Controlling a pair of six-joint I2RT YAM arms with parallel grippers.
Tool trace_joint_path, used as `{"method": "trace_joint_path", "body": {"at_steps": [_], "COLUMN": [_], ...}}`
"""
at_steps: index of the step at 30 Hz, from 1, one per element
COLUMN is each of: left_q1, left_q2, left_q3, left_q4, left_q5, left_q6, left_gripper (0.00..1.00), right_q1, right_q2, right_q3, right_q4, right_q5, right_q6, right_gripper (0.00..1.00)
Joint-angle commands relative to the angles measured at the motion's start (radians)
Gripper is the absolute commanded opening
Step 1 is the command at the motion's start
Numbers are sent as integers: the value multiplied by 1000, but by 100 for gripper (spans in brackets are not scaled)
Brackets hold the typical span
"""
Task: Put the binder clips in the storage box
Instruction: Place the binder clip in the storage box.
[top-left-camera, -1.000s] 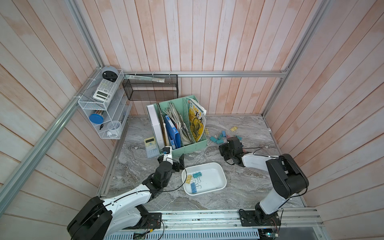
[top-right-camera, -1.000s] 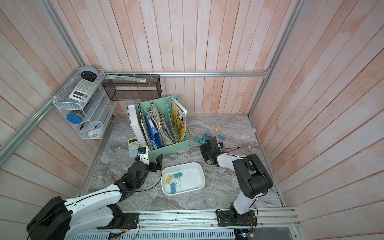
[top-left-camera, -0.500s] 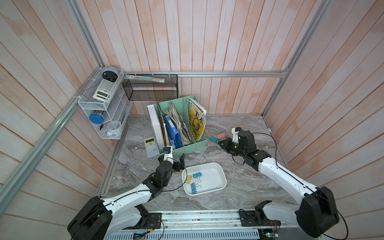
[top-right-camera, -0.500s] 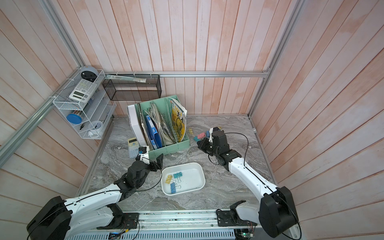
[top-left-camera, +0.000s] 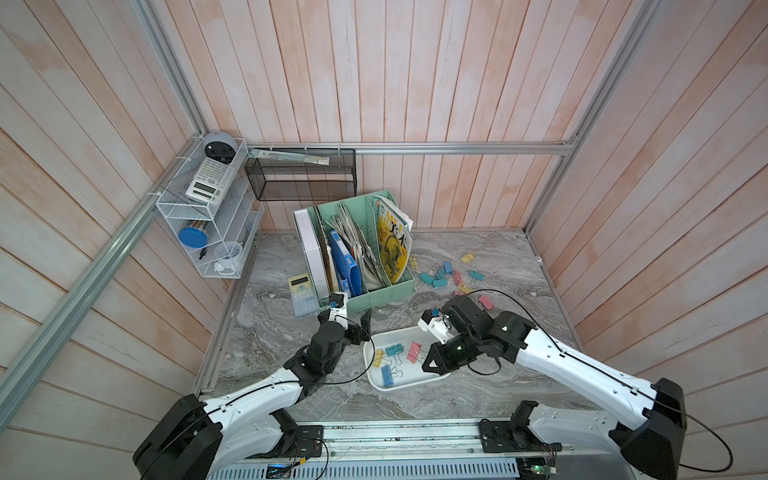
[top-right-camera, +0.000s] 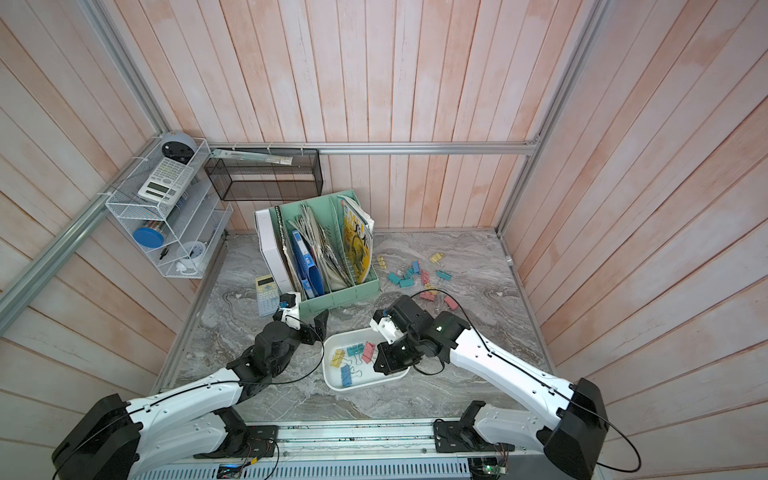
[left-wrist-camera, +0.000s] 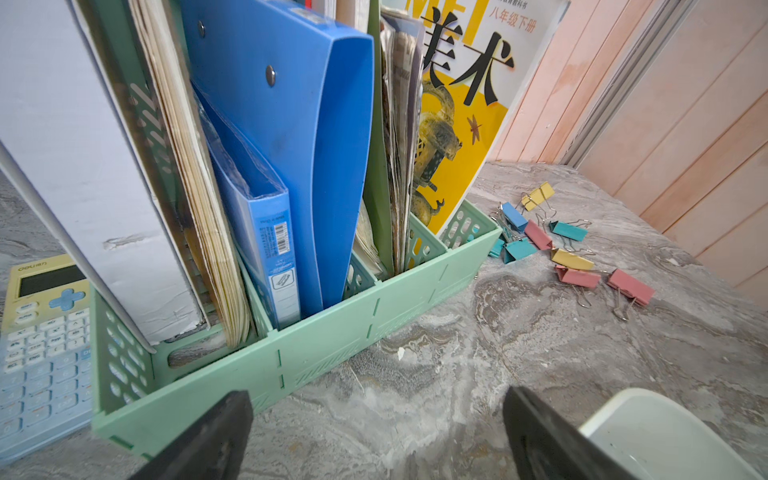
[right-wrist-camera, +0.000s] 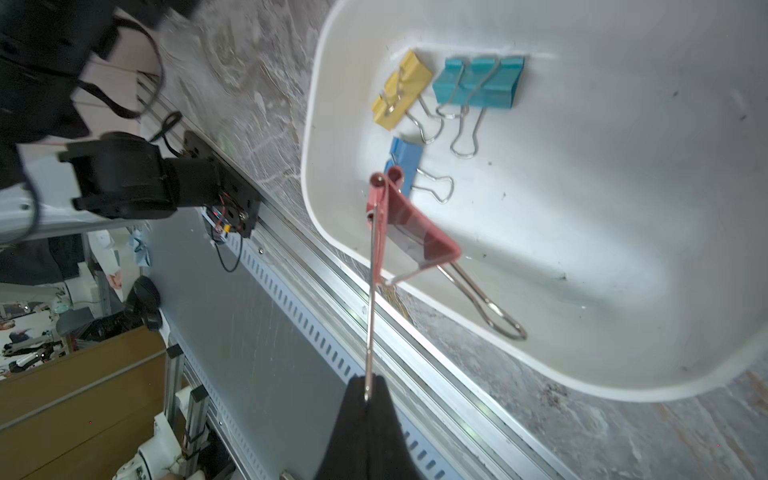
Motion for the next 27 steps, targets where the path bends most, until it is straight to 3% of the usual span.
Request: {"method": "trace_joint_path", "body": {"at_steps": [1,17,27], "left_q1": [3,0,-2], "left_q2": [-10,27,37], "left_q3": [18,38,41], "left_q4": [-2,-7,-5], "left_q5": [14,-3,-6], "left_q6": [18,26,27], "left_gripper": [100,100,100], "right_q1": [16,25,21], "right_q2": [84,448,408], "right_q3": [-29,78,115], "right_q4": [-51,62,58], "right_q5": [-23,-64,50], "right_q6": [-35,-116,-113], "right_gripper": [0,0,23]}}
